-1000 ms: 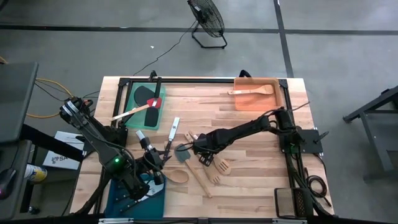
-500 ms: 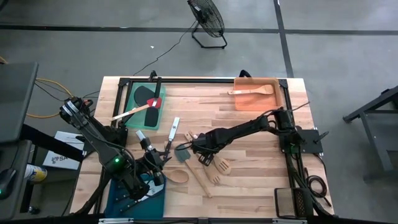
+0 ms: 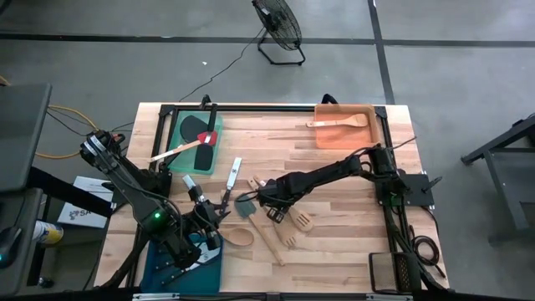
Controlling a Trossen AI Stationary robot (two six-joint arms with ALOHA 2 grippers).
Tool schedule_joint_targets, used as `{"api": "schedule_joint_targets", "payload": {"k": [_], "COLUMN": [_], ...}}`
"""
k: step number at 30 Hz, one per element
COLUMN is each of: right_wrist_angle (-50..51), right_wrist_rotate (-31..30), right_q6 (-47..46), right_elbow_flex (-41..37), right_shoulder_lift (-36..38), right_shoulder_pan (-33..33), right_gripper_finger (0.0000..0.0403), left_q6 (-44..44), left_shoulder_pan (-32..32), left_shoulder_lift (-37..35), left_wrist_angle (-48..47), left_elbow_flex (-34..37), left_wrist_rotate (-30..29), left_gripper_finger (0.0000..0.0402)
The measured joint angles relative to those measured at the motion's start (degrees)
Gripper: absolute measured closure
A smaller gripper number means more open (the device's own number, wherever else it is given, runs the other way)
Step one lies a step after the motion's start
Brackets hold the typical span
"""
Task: Pick & Place Kitchen Items
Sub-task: Put the brown wooden serving spoon into the orange bin
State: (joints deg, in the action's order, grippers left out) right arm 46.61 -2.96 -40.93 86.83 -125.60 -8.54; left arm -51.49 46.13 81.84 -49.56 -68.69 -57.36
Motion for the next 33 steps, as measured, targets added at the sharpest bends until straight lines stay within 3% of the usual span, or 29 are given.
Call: {"api": "schedule_joint_targets", "payload": {"k": [5, 19, 33], "right_wrist_angle": [0.91, 9.55, 28.08], "right_wrist_rotate": [0.33, -3.38, -24.09], "right_q6": [1.56, 6.72, 12.76], "right_elbow_flex": [0.00, -0.97, -0.59], "right_shoulder_lift": [0.07, 5.58, 12.18], "right_shoulder_pan": [0.40, 0.37, 0.44], "right_gripper_finger": [0.0334, 0.0335, 0.0335], "left_q6": [-0.02, -0.02, -3.41], "left_shoulder_pan": [0.00, 0.00, 0.00], "left_shoulder_lift": [0.02, 0.04, 0.04], "left_wrist_angle": [0.00, 0.00, 0.32], "left_elbow_flex": [0.00, 0.00, 2.75], "left_wrist_rotate": [0.20, 1.42, 1.50], "left_gripper_finger": [0.0319, 0.0319, 0.0319]}}
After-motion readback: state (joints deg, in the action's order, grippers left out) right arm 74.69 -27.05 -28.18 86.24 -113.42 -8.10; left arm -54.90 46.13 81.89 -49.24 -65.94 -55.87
